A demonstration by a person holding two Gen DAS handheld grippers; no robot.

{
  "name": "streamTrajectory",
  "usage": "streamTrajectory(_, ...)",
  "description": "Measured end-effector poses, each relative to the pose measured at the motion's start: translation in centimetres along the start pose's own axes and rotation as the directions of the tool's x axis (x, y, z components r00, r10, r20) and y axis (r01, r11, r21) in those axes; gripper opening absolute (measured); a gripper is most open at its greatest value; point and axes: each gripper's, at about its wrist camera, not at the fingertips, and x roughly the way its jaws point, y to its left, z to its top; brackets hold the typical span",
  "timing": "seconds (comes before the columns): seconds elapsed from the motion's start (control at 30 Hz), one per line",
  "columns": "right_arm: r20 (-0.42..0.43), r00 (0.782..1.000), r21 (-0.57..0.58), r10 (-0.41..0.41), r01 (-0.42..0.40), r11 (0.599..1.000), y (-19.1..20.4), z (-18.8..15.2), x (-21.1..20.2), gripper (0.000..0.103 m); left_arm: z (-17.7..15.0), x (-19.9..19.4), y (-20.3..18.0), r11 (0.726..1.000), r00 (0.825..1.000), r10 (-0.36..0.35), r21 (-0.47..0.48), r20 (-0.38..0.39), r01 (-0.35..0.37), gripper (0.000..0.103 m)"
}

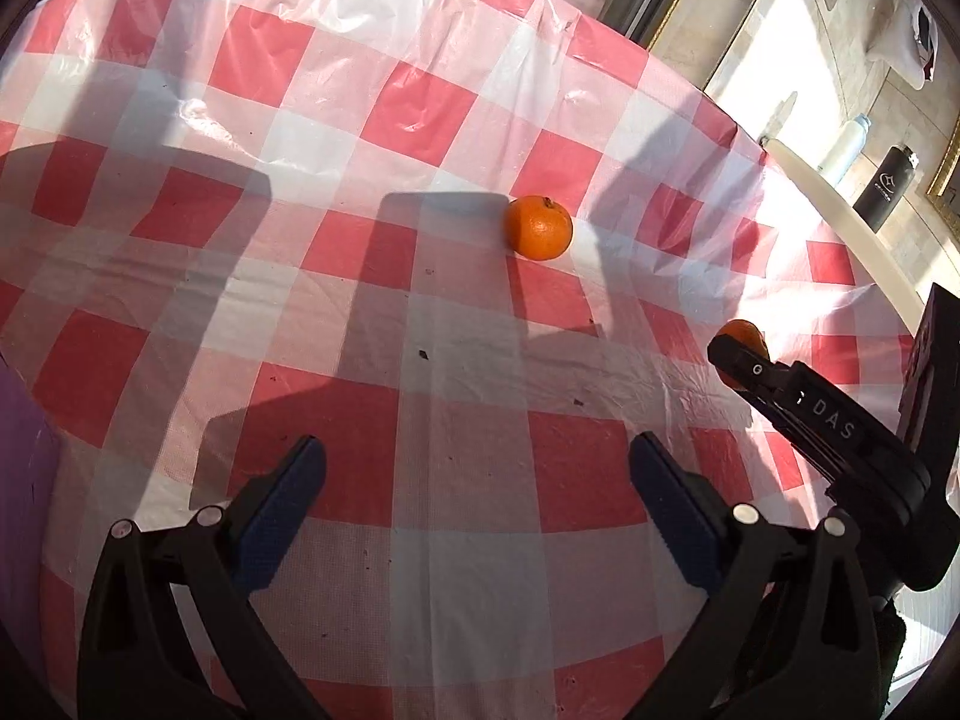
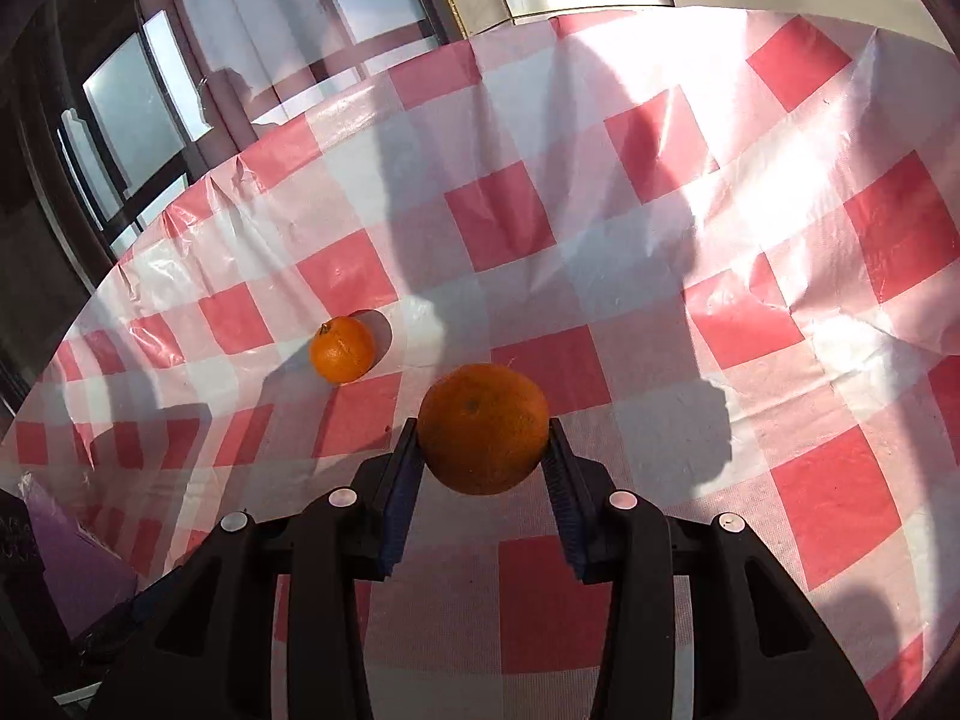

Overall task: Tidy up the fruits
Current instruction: 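Grasp the other mandarin with the left tool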

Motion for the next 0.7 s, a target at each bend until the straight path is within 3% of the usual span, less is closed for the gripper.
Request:
streamTrajectory(0.2,0.057,0.997,0.100,0.050,-0.055,0.993,-1.8,0.4,-0.4,0.040,0.6,1.6,-2.1,0.991,0.994,0.099,0.090,-0.047,-0.095,0.101)
streamTrajectory(0.33,0.116,0.993,0.134,0.031,-0.047,0.990,-2.1,0.7,-0.8,0.040,3.5,4.4,-4.6,0.971,0.981,0.192,0.147,0.007,-0.191,0.101)
streamTrajectory(0.47,0.130,0.991,0.130,0.032,-0.049,0.990,-2.1,0.7,-1.2,0.040,7.0,8.7,-6.2,0.967,0.976,0.220,0.135,-0.009,-0.217,0.099)
streamTrajectory(0.6,0.131,0.990,0.124,0.044,-0.061,0.990,-2.0,0.8,-1.3,0.040,10.0,12.2,-7.2,0.958,0.967,0.253,0.144,-0.027,-0.247,0.090)
streamTrajectory(0.67,0.130,0.990,0.124,0.049,-0.065,0.990,-2.0,0.8,-1.1,0.040,10.9,13.7,-7.6,0.944,0.957,0.285,0.184,-0.043,-0.273,0.082)
streamTrajectory(0.7,0.128,0.990,0.124,0.053,-0.069,0.990,-2.0,0.8,-1.1,0.040,11.1,14.0,-7.7,0.935,0.952,0.304,0.204,-0.036,-0.291,0.072)
